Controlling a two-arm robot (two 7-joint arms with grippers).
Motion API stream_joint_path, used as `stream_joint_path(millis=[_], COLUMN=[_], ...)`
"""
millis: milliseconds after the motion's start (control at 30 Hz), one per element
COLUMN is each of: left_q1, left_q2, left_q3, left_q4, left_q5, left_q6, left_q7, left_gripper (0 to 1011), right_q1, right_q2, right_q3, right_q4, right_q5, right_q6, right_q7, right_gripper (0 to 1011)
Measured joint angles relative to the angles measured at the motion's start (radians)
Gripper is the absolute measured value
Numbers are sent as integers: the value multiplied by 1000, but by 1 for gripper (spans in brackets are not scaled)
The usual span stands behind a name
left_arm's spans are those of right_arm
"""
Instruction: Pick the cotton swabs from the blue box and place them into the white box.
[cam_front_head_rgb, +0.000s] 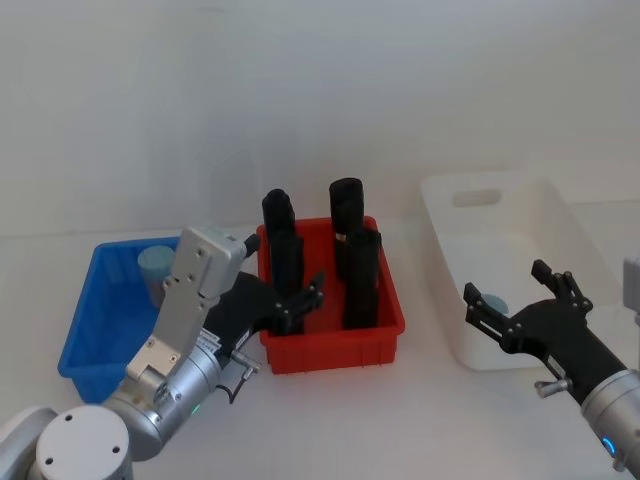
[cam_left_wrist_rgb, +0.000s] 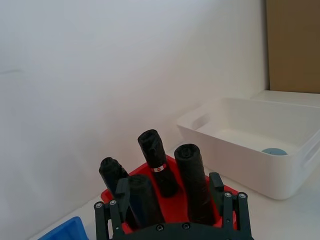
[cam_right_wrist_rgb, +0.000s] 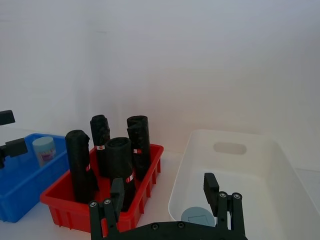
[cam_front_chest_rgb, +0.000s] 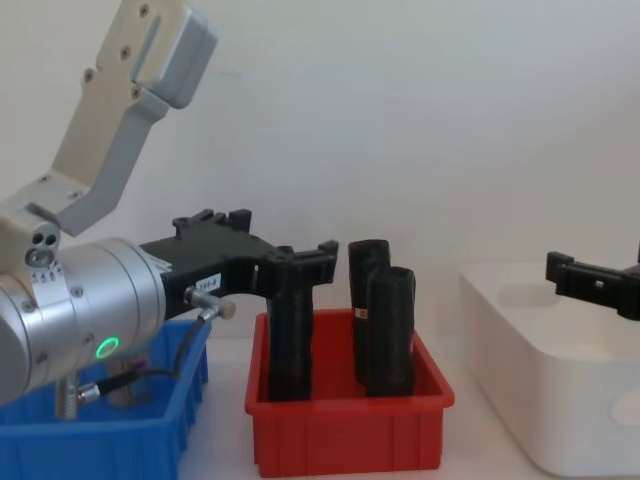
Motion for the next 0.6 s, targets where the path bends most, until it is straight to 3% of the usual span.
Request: stream_joint_path(millis=[333, 600], left_q1=[28, 32], left_q2=[0, 0], left_q3=[13, 15], left_q4=[-24, -28], left_q5=[23, 26], left_q6=[-24, -27], left_q7=[97, 111], left_gripper=[1004, 1004], right_q1=[0, 0], right_q2=[0, 0], right_q3=[0, 0], right_q4=[0, 0], right_q5=[0, 0], right_q6=[0, 0], right_q7=[0, 0], right_gripper=[1001, 1001])
